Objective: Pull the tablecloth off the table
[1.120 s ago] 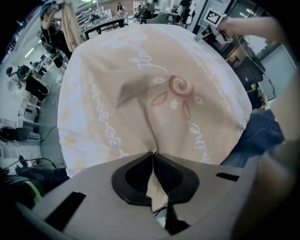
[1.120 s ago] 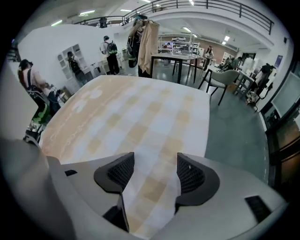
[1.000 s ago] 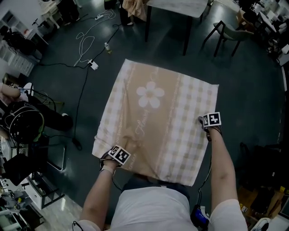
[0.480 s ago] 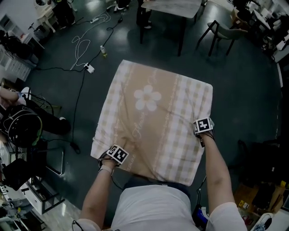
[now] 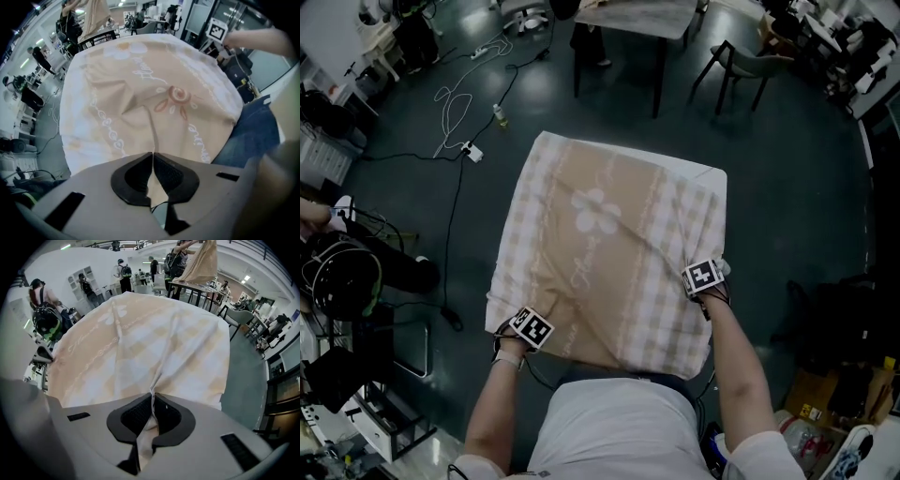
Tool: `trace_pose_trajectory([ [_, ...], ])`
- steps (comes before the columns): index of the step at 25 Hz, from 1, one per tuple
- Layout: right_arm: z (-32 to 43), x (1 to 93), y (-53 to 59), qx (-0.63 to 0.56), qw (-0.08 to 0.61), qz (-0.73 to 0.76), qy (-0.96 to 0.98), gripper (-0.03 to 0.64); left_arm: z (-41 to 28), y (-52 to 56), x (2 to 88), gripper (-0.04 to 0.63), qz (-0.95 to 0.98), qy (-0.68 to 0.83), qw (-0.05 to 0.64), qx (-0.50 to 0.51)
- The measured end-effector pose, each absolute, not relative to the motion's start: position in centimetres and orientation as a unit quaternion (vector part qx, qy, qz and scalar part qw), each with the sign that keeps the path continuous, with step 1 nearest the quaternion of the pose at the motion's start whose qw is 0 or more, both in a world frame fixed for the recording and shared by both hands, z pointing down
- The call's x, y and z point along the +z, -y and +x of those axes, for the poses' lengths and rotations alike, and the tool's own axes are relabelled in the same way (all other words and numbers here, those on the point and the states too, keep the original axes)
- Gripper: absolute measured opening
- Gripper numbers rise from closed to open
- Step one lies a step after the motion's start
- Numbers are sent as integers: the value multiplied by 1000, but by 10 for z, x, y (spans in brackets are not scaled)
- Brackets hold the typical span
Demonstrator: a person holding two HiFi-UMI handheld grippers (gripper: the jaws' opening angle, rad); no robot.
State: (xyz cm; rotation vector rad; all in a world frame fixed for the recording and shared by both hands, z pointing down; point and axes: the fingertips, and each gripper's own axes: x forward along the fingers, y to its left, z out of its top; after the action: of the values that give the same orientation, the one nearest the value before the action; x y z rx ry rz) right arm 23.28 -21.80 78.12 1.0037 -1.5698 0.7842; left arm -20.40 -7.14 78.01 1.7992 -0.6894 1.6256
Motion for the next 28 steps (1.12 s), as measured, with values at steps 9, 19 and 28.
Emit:
trace_pose_trajectory([
  [9,226,779,192,337,528,425,653,37,-238,183,714,33,731,354,313,492],
  [19,210,776,179,362,523,437,636,34,-247,342,712,225,755,422,204,458],
  [28,204,780,167,372,535,443,616,34,-250,418,765,249,746,426,211,466],
])
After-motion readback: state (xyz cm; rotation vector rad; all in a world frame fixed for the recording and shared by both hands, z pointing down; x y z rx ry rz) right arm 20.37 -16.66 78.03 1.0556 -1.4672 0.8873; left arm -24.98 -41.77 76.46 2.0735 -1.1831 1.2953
